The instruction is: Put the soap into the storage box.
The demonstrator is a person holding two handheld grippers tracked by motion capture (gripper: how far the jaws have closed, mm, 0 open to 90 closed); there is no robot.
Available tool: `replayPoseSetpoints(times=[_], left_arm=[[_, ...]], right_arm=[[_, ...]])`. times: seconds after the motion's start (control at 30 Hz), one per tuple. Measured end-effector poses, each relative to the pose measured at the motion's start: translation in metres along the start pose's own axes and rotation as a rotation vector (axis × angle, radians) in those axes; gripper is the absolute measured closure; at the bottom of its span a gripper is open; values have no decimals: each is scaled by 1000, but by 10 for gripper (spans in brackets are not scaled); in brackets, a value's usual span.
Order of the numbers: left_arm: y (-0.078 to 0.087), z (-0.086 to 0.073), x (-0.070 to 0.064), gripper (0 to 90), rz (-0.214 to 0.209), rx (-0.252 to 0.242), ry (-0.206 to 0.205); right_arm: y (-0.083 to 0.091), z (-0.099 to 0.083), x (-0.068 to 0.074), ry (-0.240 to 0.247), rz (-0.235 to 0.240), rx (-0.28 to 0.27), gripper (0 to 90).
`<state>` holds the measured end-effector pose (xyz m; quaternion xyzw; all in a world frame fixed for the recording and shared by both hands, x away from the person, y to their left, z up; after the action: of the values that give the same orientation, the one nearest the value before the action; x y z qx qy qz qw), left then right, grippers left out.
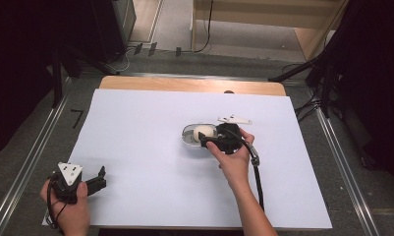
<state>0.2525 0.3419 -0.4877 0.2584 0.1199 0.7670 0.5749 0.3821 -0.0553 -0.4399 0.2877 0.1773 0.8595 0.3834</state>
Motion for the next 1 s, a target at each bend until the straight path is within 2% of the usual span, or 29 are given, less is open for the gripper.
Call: replayPoseSetpoints(times=[0.4,1.0], left_arm=[[0,0,0,2,5,3,-5],[0,0,-1,2,6,0,-12]], right_arm=[[21,-7,-18,-15,-28,-23,194],[55,-29,-57,-64,-84,-51,193]])
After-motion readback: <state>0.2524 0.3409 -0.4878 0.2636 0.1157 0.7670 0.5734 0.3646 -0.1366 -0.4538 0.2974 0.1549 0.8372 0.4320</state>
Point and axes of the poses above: each handheld gripper's, and its own axes: y roughly backward along the jaws, z roughly out of its top, x roughly to its left, the point moved 4 cm from there along -y, roughly forward along the jaws, and after that the axes turned 12 degrees about z, right-handed, at the moved point
